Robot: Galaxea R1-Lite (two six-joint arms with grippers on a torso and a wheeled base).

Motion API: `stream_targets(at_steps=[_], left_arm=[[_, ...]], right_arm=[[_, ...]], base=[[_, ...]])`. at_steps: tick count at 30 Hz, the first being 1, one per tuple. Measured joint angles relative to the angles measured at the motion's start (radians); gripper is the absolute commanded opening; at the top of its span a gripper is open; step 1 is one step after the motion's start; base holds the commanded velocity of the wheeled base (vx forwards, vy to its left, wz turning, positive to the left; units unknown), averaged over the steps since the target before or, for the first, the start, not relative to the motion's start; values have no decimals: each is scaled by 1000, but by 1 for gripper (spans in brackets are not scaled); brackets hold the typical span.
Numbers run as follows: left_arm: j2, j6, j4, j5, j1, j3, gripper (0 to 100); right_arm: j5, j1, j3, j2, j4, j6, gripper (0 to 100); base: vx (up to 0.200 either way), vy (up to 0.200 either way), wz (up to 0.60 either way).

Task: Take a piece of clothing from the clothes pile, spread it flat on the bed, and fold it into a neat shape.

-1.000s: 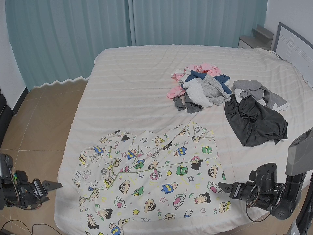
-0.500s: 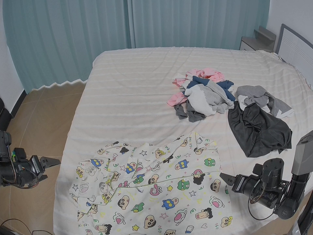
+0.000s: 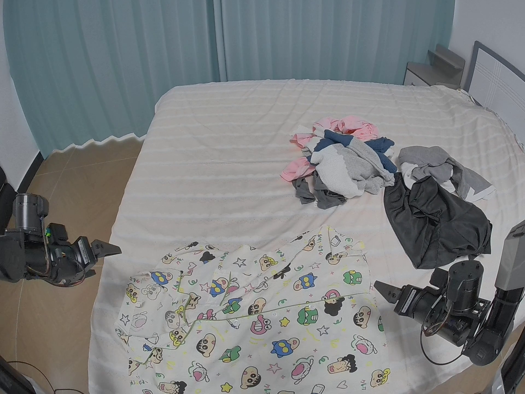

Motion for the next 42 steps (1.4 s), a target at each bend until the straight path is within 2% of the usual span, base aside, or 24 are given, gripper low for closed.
stream_targets(at_steps=[6,10,16,25,30,35,42], left_arm=[[144,-6,-25,20,-52,-93,100],[234,-45,-25,23,-113,-137,100],[330,-89,-28,23,-181,-154,100],[415,-89,-112,35,-201,-156,100],[462,-106,-190,76,-212,-162,100],[525,-163,-283,170,-242,-178,100],[573,-241,-319,199,-267,-205,100]], right_arm=[[-1,-11,0,-17,0,16,100],[-2,-15,0,-22,0,31,100],[-3,-15,0,-23,0,38,100],[-32,-11,0,-26,0,38,100],[-36,-10,0,-30,0,37,100],[-36,-9,0,-41,0,37,100],[-36,-9,0,-49,0,36,100]], base=[[0,0,0],[0,0,0],[0,0,0],[0,0,0],[0,0,0],[0,0,0],[0,0,0]])
